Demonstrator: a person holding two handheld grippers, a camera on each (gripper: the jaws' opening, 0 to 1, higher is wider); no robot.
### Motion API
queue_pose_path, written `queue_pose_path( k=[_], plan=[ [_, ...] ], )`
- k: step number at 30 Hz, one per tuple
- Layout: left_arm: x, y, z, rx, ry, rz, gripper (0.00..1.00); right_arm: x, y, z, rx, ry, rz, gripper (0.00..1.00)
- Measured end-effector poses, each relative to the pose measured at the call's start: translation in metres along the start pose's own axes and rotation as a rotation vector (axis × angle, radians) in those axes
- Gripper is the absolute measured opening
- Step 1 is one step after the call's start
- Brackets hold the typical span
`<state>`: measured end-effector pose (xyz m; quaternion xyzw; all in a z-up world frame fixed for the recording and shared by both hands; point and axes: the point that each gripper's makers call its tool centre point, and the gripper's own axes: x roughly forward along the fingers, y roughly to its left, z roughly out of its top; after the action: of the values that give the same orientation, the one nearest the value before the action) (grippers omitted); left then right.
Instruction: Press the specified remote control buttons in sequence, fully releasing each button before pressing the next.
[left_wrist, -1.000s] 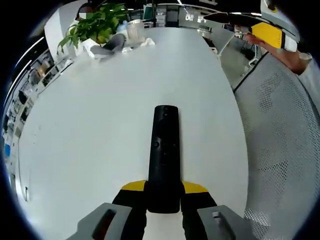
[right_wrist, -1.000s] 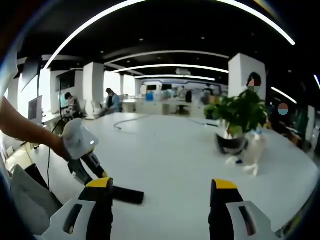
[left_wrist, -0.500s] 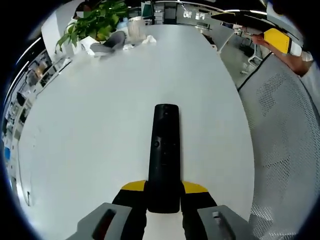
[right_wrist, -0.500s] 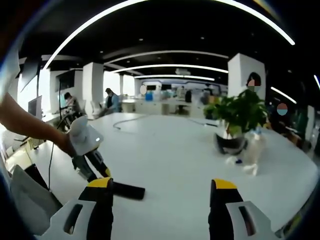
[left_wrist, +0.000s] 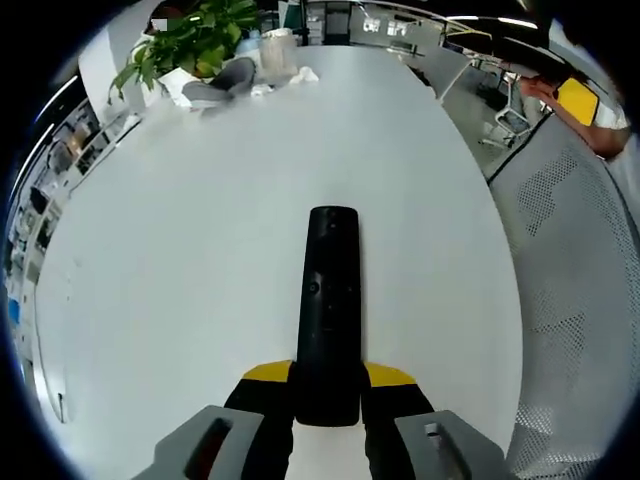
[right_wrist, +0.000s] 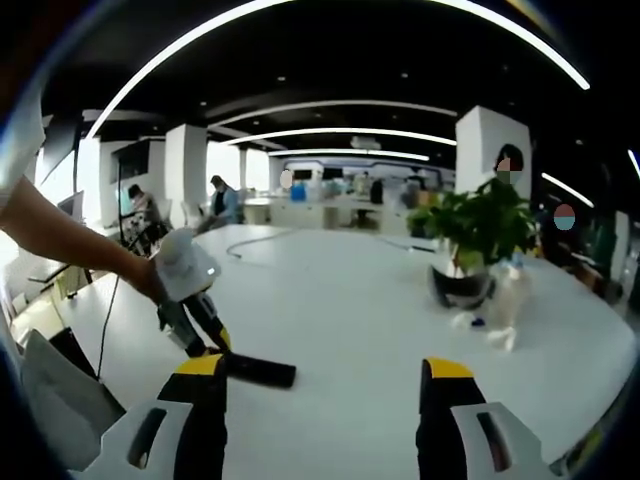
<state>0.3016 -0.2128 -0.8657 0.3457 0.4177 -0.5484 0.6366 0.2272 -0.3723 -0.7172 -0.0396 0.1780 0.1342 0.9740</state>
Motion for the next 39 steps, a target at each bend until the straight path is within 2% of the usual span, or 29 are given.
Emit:
queue_pose_path(
  k=[8,23,31,39],
  plan=[
    [0.001,0.007,0.002,0.016,0.031,-0.006,0.25,0.000,0.000,-0.001,-0.002,0.006,-0.002,0.77],
    [0.003,0.030,0.007,-0.006,0.032,-0.002,0.24,0.002,0.002,-0.005,-0.017,0.028,0.008,0.75],
    [0.005,0.042,0.010,0.016,0.071,-0.010,0.24,0.003,0.002,-0.006,-0.018,0.039,0.010,0.74],
    [0.005,0.054,0.012,0.013,0.061,-0.013,0.24,0.003,0.001,-0.007,-0.019,0.044,0.007,0.74]
  ],
)
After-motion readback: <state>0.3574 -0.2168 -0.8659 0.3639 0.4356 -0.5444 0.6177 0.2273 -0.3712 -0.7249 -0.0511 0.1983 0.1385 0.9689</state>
